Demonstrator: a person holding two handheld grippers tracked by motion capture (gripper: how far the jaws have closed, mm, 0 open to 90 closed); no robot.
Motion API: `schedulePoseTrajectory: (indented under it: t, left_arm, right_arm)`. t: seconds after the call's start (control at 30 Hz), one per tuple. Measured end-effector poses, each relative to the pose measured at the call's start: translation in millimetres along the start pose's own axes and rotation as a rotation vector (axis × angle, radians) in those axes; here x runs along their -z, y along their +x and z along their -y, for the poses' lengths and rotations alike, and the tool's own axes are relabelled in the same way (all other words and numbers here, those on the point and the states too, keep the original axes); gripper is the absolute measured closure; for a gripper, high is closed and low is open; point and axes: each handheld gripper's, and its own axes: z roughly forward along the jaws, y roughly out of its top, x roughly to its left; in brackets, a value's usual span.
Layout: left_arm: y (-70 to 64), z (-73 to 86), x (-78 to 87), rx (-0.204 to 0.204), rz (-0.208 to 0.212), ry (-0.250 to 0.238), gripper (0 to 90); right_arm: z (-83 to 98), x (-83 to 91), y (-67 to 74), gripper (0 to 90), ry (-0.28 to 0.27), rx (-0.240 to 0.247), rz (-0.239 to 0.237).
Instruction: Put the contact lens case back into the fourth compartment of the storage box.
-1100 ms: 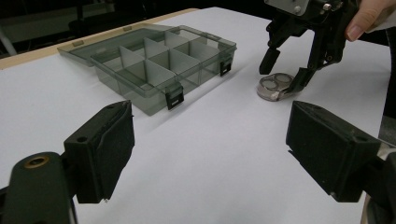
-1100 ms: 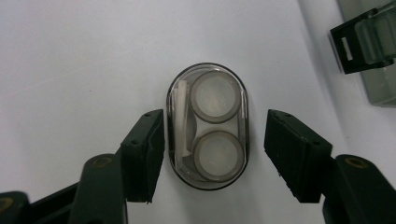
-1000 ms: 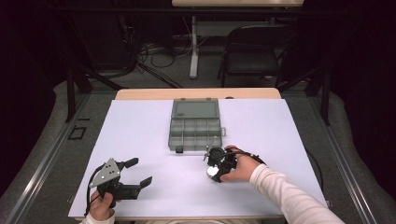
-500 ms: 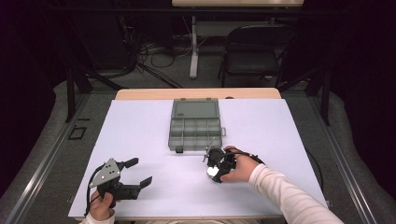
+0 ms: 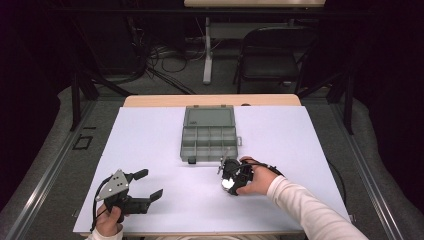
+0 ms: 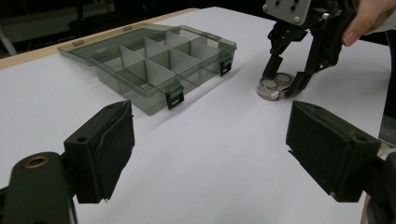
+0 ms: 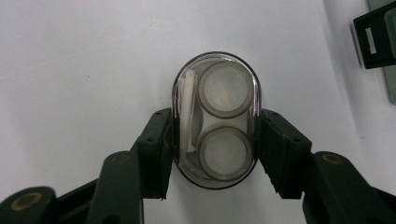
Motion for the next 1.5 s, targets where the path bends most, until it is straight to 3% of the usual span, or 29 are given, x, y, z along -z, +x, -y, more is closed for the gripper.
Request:
schedulePoseTrajectory:
  t: [0.73, 1.2, 1.5]
  left_arm:
    - [0.1, -0.2, -0.1, 0.002, 0.001, 0.001, 15.9]
    - [0.2, -0.2, -0.1, 0.004, 0.001, 0.000, 15.9]
    - [0.2, -0.2, -0.2, 0.002, 0.001, 0.002, 15.9]
  right_arm:
    - [0.5, 13.3, -3.7, 48.7, -0.039, -0.046, 0.007]
    - [-1.1, 19.0, -10.3, 48.7, -0.068, -0.139, 0.042]
    - [-2.2, 25.6, -20.0, 48.6, -0.124, -0.241, 0.066]
